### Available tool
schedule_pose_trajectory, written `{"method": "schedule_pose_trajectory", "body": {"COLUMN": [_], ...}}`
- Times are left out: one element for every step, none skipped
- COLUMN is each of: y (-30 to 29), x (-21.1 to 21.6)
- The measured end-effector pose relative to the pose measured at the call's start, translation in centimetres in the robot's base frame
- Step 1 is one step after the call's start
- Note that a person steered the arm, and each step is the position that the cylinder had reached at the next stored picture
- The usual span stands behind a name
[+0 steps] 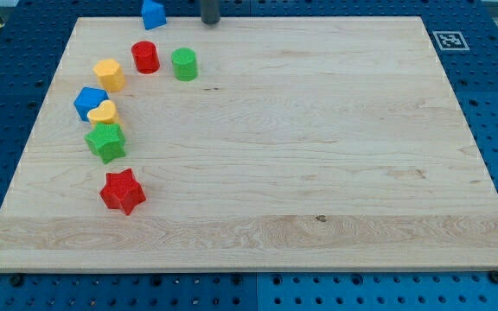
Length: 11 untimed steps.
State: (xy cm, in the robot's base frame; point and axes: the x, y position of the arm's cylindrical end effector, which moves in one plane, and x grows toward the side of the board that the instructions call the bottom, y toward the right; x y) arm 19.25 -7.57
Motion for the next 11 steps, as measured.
{"method": "schedule_pose_trajectory", "body": {"y": [-0.6,-1.8,-2.2,-2.5,-2.9,-3.8,-4.5,-4.5,-6.5,-6.8,-8.1], "x": [-0.1,0.0,-0.1,0.0,0.0,-0.1,-0.1,0.1,-0.1,0.0,4.4]}}
